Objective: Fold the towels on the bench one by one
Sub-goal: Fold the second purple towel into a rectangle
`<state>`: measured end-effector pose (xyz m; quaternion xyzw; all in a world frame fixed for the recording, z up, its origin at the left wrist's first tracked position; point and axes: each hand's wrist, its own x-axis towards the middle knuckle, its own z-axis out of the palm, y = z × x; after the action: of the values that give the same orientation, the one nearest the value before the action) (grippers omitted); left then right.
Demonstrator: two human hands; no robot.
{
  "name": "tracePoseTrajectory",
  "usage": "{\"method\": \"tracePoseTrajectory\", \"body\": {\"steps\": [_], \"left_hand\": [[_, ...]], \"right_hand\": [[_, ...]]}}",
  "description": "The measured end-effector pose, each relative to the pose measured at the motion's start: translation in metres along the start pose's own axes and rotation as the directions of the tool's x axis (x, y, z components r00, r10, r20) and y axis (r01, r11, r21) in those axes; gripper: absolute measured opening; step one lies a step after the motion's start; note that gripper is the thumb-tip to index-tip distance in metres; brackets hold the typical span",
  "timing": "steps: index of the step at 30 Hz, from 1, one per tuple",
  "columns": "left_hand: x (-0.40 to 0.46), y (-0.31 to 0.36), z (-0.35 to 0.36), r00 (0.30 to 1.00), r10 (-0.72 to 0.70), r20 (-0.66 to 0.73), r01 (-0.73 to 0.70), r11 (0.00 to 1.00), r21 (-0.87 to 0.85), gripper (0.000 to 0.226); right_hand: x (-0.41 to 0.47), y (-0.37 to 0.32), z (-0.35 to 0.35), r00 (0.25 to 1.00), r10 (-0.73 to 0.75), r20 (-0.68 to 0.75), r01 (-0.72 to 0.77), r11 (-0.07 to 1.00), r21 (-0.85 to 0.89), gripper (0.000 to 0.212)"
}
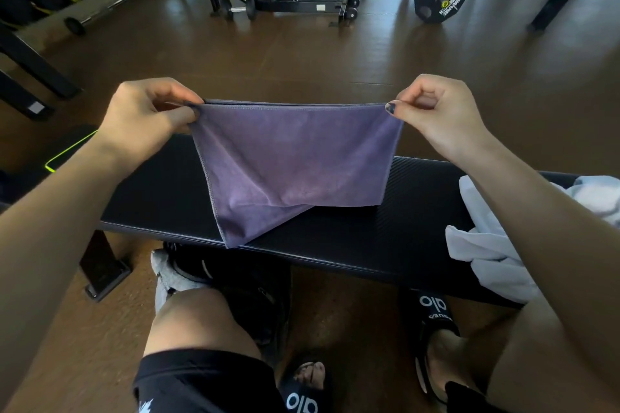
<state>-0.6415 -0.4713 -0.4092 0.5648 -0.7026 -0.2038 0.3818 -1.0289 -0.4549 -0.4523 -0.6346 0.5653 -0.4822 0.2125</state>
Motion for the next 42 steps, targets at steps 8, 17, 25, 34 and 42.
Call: {"method": "tracePoseTrajectory", "body": {"steps": [8, 17, 25, 34, 42], "left_hand": [[0.004, 0.0, -0.003, 0.999, 0.007, 0.044, -0.005, 0.999, -0.045, 0.02], [0.013, -0.004, -0.006, 0.999, 0.054, 0.004, -0.054, 0.999, -0.004, 0.019], [0.023, -0.01, -0.003, 0.999, 0.045, -0.009, -0.045, 0.999, 0.021, 0.029], [0.068, 0.003, 0.028, 0.999, -0.015, -0.04, 0.014, 0.999, -0.032, 0.033], [0.141, 0.046, 0.066, 0.988, -0.054, -0.144, 0.036, 0.991, -0.126, 0.033]], "right_hand": [[0.0, 0.001, -0.002, 0.997, -0.074, -0.037, 0.069, 0.99, -0.121, 0.012], [-0.002, -0.004, -0.005, 0.972, -0.233, 0.015, 0.227, 0.927, -0.3, 0.009], [0.008, -0.003, -0.007, 0.925, -0.332, 0.182, 0.378, 0.776, -0.505, 0.02], [0.047, -0.009, -0.02, 0.993, -0.024, 0.119, 0.065, 0.934, -0.352, 0.016], [0.1, -0.029, -0.061, 0.983, -0.123, -0.134, 0.039, 0.861, -0.507, 0.022]]}}
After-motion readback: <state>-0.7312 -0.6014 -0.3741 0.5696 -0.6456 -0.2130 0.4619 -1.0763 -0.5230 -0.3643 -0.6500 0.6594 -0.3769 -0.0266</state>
